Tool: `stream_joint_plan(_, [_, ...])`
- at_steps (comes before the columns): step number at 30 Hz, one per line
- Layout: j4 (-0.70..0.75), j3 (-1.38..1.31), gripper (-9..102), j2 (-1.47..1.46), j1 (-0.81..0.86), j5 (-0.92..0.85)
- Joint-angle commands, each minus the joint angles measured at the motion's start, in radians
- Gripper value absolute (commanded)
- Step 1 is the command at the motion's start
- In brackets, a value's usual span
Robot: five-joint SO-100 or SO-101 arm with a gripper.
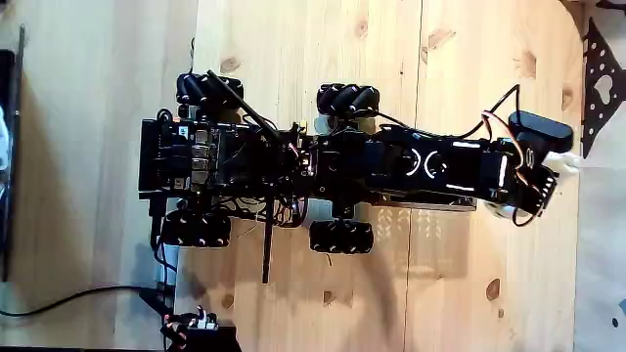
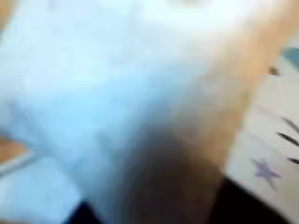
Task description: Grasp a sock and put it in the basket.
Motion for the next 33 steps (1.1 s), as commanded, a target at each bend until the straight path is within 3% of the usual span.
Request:
stream_joint_plan(1, [0.086,0.017,-1,0.02,-0.021,-0.015])
stream_joint_plan(7, [0.084,0.078,-1,-0.1,-0.055,-0.015])
stream_joint_plan(15, [-0.187,0.357,-1,-0.176,-0.072,-0.071])
stream_joint_plan(33, [-0.153,0.514,-1,-0.13,-0.031,-0.261])
